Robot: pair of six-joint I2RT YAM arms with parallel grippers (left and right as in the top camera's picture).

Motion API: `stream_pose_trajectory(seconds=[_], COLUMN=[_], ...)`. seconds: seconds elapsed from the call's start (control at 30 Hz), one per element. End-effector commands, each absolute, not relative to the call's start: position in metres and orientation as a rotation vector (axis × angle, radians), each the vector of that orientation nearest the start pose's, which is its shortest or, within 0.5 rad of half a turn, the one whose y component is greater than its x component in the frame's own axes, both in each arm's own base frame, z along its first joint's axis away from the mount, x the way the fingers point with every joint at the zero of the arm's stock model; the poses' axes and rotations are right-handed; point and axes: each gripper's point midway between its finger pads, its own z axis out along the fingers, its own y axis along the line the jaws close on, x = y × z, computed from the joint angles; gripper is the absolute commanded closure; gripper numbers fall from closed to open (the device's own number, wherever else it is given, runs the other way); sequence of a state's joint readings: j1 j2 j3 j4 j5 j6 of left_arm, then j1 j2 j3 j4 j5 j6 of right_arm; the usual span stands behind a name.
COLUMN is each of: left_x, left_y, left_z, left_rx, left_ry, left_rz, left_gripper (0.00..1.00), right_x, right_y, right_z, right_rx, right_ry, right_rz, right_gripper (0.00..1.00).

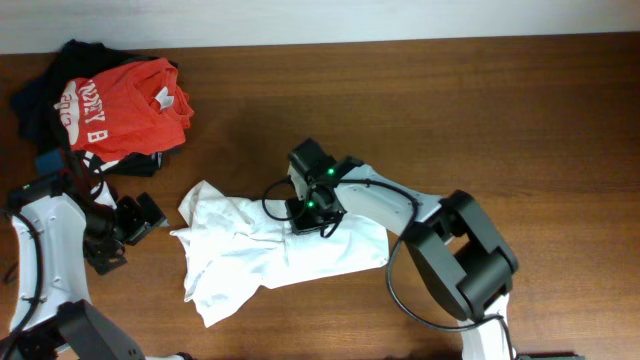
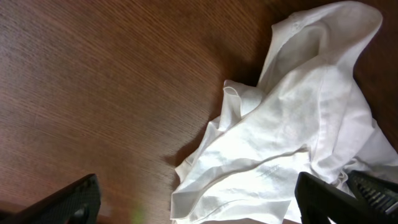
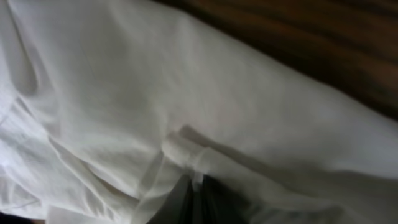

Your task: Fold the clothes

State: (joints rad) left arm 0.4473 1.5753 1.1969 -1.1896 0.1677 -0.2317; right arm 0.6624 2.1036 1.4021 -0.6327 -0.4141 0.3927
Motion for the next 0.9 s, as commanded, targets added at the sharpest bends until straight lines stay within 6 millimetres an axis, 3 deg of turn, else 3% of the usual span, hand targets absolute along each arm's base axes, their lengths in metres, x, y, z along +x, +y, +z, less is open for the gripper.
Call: stream_pose_trajectory(seconds=[0.0, 0.23, 0.37, 0.4, 0.47, 0.5, 0.67, 0.87], left_x=[0.26, 0.26, 0.26, 0.26, 0.26, 0.26, 0.26, 0.26], left_y=[0.092, 0.088, 0.088, 0.088, 0.088, 0.088, 0.088, 0.089], left_z=[0.104, 0.086, 0.086, 0.086, 0.086, 0.086, 0.086, 0.086], left_rx=[-1.02, -1.017, -1.017, -1.017, -1.016, -1.017, -1.017, -1.017], left_ry=[2.918, 2.909, 2.908, 2.908, 2.909, 2.908, 2.908, 2.907], left_rz=[-0.256, -0.284, -0.284, -0.285, -0.285, -0.285, -0.285, -0.284], left_gripper=[0.01, 0.01, 0.01, 0.01, 0.01, 0.01, 0.01, 0.01], right_x=[0.313, 0.336, 0.331, 0.326, 0.313, 0.308, 0.285, 0.269], right_y=[0.302, 0.24, 0.21, 0.203, 0.173, 0.169, 0.162, 0.163], right_z=[0.006, 0.099, 0.122, 0.122, 0.112, 0.11, 0.083, 0.015], right_rx=[-0.411, -0.447, -0.388, -0.365, -0.328, -0.313, -0.31, -0.259], right_ry=[3.049, 3.104, 3.186, 3.22, 3.324, 3.35, 3.444, 3.432], right_rz=[0.71, 0.655, 0.622, 0.603, 0.398, 0.37, 0.338, 0.41], right_gripper=[0.92, 0.94, 0.94, 0.94, 0.96, 0.96, 0.96, 0.96])
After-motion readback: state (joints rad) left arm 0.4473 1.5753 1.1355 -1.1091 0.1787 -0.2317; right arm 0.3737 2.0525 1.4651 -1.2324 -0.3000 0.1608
